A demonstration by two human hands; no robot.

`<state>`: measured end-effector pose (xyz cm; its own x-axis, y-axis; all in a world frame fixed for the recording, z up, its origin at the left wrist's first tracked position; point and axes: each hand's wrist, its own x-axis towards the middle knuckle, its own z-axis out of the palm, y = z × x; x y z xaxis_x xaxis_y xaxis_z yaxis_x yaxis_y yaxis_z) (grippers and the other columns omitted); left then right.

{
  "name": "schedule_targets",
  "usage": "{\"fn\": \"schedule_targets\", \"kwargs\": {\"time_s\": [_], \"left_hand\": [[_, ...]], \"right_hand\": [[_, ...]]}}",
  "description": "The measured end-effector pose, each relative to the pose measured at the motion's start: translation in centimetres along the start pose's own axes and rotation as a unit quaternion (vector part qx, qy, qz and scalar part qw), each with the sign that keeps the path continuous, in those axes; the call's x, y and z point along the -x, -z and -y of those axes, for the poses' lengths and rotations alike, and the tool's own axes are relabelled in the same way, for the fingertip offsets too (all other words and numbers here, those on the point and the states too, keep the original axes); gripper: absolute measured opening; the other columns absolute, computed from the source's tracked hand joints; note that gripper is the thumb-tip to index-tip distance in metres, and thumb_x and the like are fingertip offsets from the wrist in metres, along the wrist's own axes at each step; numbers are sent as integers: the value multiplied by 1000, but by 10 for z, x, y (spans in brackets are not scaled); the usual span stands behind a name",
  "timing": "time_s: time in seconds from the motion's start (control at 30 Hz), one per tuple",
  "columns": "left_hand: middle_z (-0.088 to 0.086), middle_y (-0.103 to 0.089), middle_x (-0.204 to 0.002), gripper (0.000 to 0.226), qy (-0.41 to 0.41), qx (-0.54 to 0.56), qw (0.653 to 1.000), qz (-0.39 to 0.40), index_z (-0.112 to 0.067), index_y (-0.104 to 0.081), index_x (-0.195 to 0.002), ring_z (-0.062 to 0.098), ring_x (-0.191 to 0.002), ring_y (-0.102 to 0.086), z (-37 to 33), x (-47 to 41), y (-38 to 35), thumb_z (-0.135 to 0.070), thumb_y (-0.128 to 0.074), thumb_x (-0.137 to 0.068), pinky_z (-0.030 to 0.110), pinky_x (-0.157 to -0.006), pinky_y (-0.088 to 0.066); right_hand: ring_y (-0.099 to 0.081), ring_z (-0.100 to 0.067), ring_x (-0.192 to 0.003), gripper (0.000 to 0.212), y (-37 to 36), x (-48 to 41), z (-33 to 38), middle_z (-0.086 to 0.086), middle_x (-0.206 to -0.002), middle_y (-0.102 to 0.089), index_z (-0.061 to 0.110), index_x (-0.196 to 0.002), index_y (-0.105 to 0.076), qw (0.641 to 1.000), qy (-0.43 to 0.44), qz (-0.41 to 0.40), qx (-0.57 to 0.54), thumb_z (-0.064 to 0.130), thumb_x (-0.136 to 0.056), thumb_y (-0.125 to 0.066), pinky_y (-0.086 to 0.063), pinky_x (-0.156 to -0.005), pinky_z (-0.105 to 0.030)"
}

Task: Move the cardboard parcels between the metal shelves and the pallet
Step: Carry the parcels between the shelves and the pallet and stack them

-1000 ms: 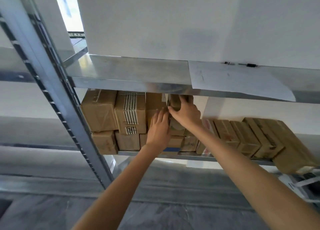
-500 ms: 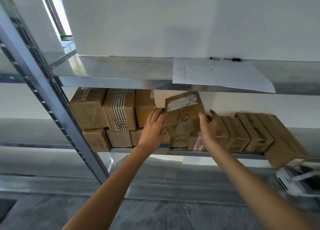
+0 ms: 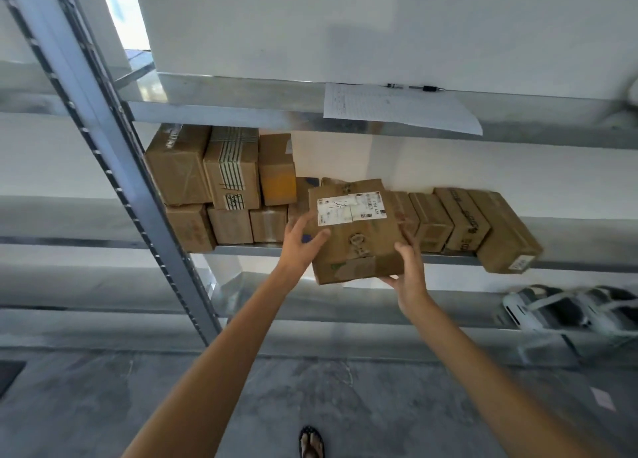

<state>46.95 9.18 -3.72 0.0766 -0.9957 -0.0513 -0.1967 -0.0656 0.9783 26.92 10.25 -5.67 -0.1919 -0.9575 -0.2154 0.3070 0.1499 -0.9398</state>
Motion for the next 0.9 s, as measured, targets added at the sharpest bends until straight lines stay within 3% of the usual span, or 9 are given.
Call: {"fn": "schedule_targets", "kwargs": {"time_s": [0.07,0.17,0.23,0.33,0.43,0.53,0.57,0.67,0.9], "left_hand": [[2,-30,-148,43,23,86,996,17,-45,-47,-127,25,-126,-45,0,19,-5,-27,-63,-92,37,-97,-51],[1,-34,-145,42,8,132,991,-25,-50,-54,-123,26,-122,-49,8,45,-6,-26,-65,-90,43,-93,-54],[3,-37,-145,36,-13,159,985,-61,-47,-59,-118,28,-122,-50,11,57,-2,-27,-66,-89,46,-92,-54],[4,-41,-142,30,-42,186,977,-96,-36,-61,-118,30,-120,-52,7,74,5,-20,-63,-92,42,-88,-56],[-4,-23,-154,34,-47,169,976,-128,-40,-59,-121,26,-129,-43,-4,86,7,-23,-62,-92,44,-97,-51],[-18,-3,-157,37,-88,99,975,-179,-47,-54,-123,16,-142,-21,-16,97,7,-20,-51,-98,39,-111,-36],[-22,0,-156,38,-102,81,974,-183,-47,-53,-125,12,-143,-18,-18,101,8,-19,-47,-100,36,-113,-34],[-31,-3,-153,38,-124,40,969,-210,-38,-48,-135,5,-141,-21,-19,118,18,-19,-40,-103,32,-111,-39],[-24,-10,-152,38,-114,2,944,-311,-25,-46,-137,-5,-125,-33,-26,187,76,-13,-42,-101,10,-89,-46]], "right_hand": [[-52,-25,-116,46,7,15,-1,-7,-127,-53,33,-135,-43,999,-17,28,2,28,-91,-54,-52,-89,-54],[-50,-27,-119,35,14,29,11,-4,-119,-56,29,-130,-49,994,-22,92,52,25,-95,-46,-53,-85,-49],[-45,-26,-125,29,18,27,21,1,-122,-54,36,-126,-47,983,-7,142,117,29,-99,-38,-45,-95,-48],[-32,-20,-137,38,6,25,36,4,-148,-36,47,-133,-37,953,58,215,203,50,-95,-40,-27,-112,-47],[-13,-8,-143,56,-18,28,43,15,-157,-13,54,-139,-29,919,133,277,248,63,-85,-42,-13,-115,-37],[-10,0,-141,44,-34,31,47,21,-157,-4,45,-141,-31,891,181,332,252,36,-99,-40,-19,-106,-10],[-13,-1,-142,42,-37,30,47,23,-156,-7,45,-139,-35,888,180,345,245,28,-101,-40,-25,-107,-10],[-21,-2,-140,45,-50,31,46,32,-149,-16,46,-136,-40,865,182,398,245,19,-100,-43,-41,-106,-31],[-15,-5,-143,47,-117,76,26,25,-155,-11,34,-142,-38,788,234,502,268,22,-98,-48,-36,-111,-35]]}}
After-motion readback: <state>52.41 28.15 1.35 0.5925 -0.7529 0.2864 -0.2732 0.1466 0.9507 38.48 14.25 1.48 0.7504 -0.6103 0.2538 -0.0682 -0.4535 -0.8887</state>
